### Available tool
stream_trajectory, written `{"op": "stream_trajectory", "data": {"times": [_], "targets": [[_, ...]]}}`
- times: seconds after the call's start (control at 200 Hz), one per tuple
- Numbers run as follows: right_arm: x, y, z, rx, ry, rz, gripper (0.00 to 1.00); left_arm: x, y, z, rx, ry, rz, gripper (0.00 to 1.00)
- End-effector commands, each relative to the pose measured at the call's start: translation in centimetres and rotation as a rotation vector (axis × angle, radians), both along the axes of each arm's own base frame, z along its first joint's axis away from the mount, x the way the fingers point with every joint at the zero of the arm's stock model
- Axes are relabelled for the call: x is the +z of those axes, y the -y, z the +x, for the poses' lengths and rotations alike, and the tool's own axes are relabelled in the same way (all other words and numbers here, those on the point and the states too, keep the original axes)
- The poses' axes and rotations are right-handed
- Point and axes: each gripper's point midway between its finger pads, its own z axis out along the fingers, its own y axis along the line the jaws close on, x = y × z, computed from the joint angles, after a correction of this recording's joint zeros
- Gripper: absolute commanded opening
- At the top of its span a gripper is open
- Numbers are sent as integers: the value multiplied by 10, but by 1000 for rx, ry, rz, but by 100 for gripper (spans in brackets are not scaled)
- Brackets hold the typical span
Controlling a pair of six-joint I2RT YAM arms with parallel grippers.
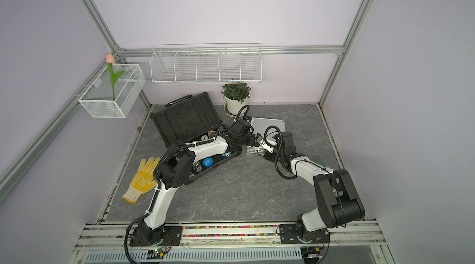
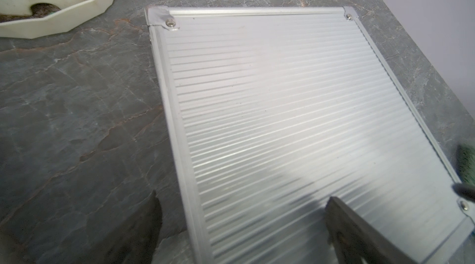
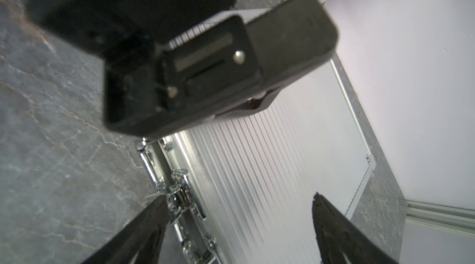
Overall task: Close the poker set cases
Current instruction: Fasten the fastener on the poker set case.
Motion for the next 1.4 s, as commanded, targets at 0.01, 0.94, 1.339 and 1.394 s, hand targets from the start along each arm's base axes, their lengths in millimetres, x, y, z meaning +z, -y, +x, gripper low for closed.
{"op": "stream_trajectory", "data": {"times": [0.01,0.94,1.339,1.394], "targets": [[3,-9,-18,44,-10,7,89,-61,-36,-21,15,-131,179,100],[-31,-6,13,-44,30,-153,90,-60,-39,-22,18,-129,178,100],[-35,-5,13,-16,-45,-149,93,-60,-39,-21,18,-126,179,100],[-34,-4,15,-20,-43,-150,94,-61,-40,-21,17,-128,180,100]]}}
